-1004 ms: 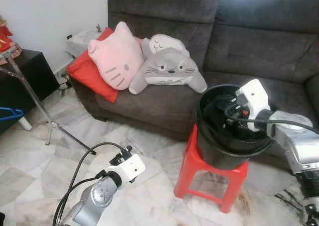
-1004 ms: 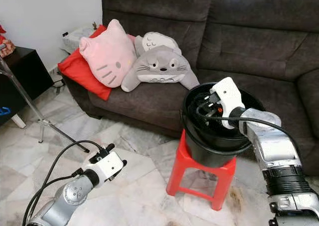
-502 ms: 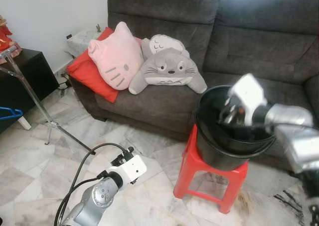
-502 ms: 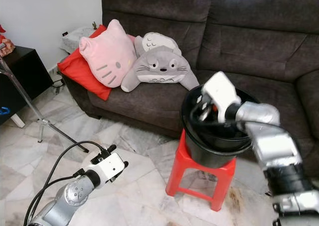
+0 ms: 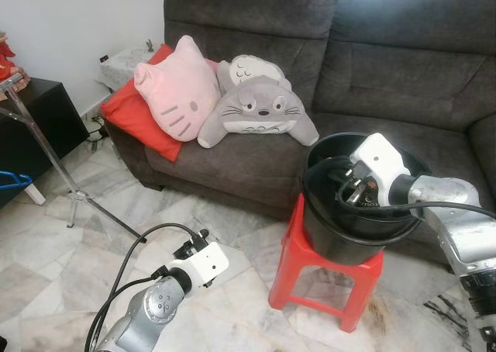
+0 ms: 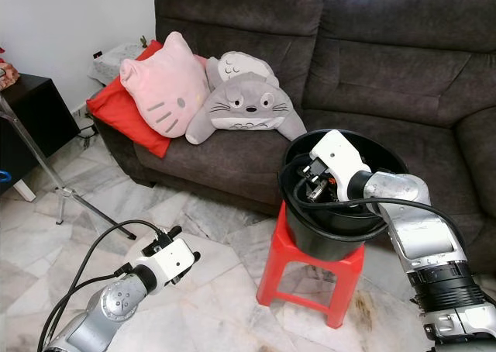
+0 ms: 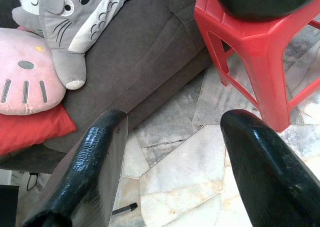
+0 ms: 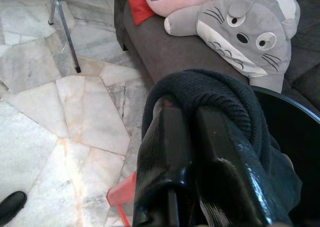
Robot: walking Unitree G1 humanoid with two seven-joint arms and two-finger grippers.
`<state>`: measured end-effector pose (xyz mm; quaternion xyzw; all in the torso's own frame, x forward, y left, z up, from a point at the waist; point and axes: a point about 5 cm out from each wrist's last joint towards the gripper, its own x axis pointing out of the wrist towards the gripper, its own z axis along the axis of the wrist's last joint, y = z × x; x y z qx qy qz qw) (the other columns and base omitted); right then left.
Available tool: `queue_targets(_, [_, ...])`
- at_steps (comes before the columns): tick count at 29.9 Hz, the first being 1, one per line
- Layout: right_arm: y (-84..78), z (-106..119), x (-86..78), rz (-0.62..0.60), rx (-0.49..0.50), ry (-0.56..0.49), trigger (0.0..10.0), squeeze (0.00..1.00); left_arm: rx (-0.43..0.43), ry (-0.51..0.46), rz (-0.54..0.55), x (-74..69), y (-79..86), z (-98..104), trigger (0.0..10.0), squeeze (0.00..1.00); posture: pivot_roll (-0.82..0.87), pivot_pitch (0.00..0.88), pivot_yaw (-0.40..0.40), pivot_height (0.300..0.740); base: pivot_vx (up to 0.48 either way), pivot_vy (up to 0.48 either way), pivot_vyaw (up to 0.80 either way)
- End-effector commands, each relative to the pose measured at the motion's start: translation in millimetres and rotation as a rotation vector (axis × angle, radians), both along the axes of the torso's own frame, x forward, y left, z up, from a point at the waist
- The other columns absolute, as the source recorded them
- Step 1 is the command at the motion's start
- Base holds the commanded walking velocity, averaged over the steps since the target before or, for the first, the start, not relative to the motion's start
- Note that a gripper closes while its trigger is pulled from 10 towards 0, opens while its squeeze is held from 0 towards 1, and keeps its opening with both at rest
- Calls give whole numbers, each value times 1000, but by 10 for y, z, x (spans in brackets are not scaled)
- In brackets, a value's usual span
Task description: Hang hanger
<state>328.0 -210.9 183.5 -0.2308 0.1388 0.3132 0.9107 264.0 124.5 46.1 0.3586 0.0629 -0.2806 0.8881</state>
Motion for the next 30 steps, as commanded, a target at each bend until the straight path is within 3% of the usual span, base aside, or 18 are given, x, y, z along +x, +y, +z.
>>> queue_targets(1, [31, 95, 7, 23, -14, -37, 0, 0, 8, 18, -5, -23, 10, -34, 10000, 0, -71, 0, 28, 740, 0, 0, 0])
queue_targets(4, [-41, -105, -31, -86, -7, 25, 0, 0, 13, 26, -10, -37, 22, -52, 10000, 0, -72, 0, 30, 740, 0, 0, 0])
queue_targets(5, [-117, -550, -146, -384, 301, 151, 0, 0, 21, 34, -20, -63, 37, -67, 10000, 0, -69, 0, 26, 740, 0, 0, 0])
queue_targets(7, [-133, -767, -230, -515, 423, 218, 0, 0, 24, 36, -25, -76, 42, -75, 10000, 0, -70, 0, 28, 740, 0, 0, 0])
queue_targets(18, [-87, -757, -201, -577, 472, 158, 0, 0, 27, 36, -26, -89, 49, -77, 10000, 0, -62, 0, 22, 740, 0, 0, 0])
queue_targets(22, [-169, -718, -197, -598, 432, 124, 0, 0, 27, 36, -29, -92, 49, -79, 10000, 0, -63, 0, 23, 740, 0, 0, 0])
queue_targets(25, [-240, -668, -195, -596, 343, 86, 0, 0, 27, 36, -32, -90, 41, -76, 10000, 0, -70, 0, 27, 740, 0, 0, 0])
queue_targets(28, [-249, -643, -195, -597, 340, 74, 0, 0, 27, 36, -32, -87, 34, -74, 10000, 0, -72, 0, 29, 740, 0, 0, 0])
queue_targets(29, [-253, -639, -195, -598, 325, 69, 1020, 0, 26, 36, -32, -86, 34, -74, 10000, 0, -71, 0, 29, 740, 0, 0, 0])
queue_targets(30, [-259, -637, -194, -600, 305, 64, 4863, 0, 26, 36, -32, -85, 33, -73, 10000, 0, -71, 0, 29, 740, 0, 0, 0])
